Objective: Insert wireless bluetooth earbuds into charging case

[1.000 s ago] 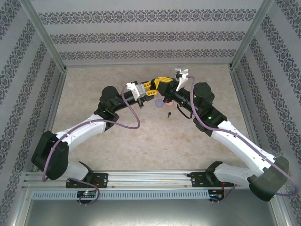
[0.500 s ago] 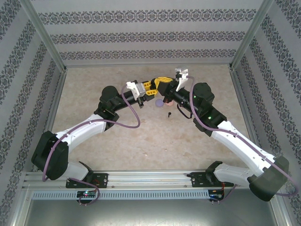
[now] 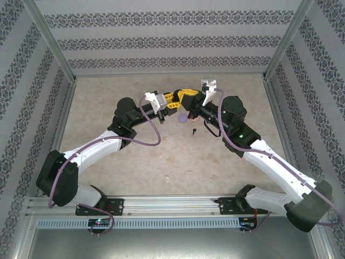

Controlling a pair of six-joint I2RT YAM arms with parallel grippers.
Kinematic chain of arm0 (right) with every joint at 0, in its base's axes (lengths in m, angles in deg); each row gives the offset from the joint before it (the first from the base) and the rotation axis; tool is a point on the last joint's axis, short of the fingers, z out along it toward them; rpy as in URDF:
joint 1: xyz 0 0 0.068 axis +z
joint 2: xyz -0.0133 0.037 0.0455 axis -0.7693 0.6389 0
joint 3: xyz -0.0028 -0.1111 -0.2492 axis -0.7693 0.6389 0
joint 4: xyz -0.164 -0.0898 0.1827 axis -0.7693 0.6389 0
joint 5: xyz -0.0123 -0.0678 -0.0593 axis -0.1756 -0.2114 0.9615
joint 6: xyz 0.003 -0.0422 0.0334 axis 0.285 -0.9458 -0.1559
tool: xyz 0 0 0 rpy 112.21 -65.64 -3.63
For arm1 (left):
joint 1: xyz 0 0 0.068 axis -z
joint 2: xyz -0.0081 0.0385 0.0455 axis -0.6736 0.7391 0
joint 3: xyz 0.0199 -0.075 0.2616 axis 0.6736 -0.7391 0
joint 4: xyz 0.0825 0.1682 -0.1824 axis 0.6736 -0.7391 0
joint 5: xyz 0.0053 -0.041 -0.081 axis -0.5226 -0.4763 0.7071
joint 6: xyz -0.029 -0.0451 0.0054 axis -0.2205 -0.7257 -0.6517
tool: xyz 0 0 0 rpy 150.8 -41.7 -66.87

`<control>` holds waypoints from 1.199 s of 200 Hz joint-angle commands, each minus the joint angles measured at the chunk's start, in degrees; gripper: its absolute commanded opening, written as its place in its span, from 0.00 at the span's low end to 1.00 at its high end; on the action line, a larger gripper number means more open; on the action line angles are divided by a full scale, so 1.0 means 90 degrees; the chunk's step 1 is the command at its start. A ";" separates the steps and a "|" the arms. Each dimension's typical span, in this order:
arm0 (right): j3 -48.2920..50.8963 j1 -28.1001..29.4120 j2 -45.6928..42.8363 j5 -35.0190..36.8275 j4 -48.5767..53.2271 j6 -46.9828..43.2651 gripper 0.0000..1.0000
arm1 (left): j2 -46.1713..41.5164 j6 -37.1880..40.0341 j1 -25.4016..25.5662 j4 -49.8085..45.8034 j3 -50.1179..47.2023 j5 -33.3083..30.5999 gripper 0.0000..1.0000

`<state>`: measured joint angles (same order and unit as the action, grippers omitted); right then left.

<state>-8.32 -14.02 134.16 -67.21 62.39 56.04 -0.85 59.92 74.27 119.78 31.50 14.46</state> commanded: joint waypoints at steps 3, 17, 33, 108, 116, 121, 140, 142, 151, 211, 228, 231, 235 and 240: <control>0.0105 0.0128 0.0089 -0.0364 0.0432 -0.0182 0.09 | -0.0087 -0.0115 0.0098 0.0340 0.0339 0.0010 0.00; 0.0065 0.0133 0.0171 -0.0356 0.0470 -0.0187 0.08 | -0.0085 -0.0122 0.0096 0.0324 0.0343 0.0032 0.00; 0.0023 0.0145 0.0269 -0.0272 0.0472 -0.0185 0.08 | -0.0097 -0.0136 0.0096 0.0303 0.0348 0.0103 0.00; -0.0472 -0.0003 0.0489 -0.0049 0.0472 -0.0119 0.07 | -0.0082 -0.0196 0.0105 0.0202 0.0297 0.0306 0.00; -0.0483 -0.0015 0.0438 -0.0052 0.0477 -0.0100 0.07 | -0.0073 -0.0205 0.0106 0.0171 0.0300 0.0297 0.00; -0.0489 -0.0027 0.0397 -0.0059 0.0485 -0.0085 0.07 | -0.0064 -0.0205 0.0107 0.0157 0.0311 0.0278 0.00; -0.0515 -0.0088 0.0188 -0.0057 0.0482 -0.0015 0.07 | -0.0034 -0.0225 0.0105 0.0145 0.0309 0.0267 0.00; -0.0519 -0.0098 0.0166 -0.0059 0.0482 -0.0012 0.07 | -0.0021 -0.0225 0.0105 0.0145 0.0309 0.0269 0.00; -0.0526 -0.0112 0.0054 -0.0053 0.0480 0.0008 0.07 | -0.0008 -0.0226 0.0105 0.0149 0.0311 0.0272 0.00; -0.0605 -0.0175 -0.0382 -0.0234 0.0664 0.0124 0.07 | 0.0015 -0.0283 0.0105 0.0162 0.0316 0.0268 0.00; -0.0519 -0.0171 -0.0438 -0.0270 0.0706 0.0178 0.07 | 0.0004 -0.0279 0.0105 0.0135 0.0323 0.0267 0.00; -0.0503 -0.0168 -0.0432 -0.0287 0.0708 0.0192 0.07 | -0.0004 -0.0276 0.0105 0.0144 0.0320 0.0263 0.00; -0.0481 -0.0175 -0.0427 -0.0314 0.0709 0.0216 0.07 | -0.0004 -0.0274 0.0105 0.0144 0.0327 0.0272 0.00; -0.0462 -0.0165 -0.0406 -0.0333 0.0705 0.0241 0.07 | -0.0007 -0.0274 0.0105 0.0134 0.0335 0.0264 0.00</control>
<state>-12.17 -15.30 131.05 -68.21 68.22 56.72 -0.82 58.39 74.55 117.88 32.63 15.82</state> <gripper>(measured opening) 0.090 0.199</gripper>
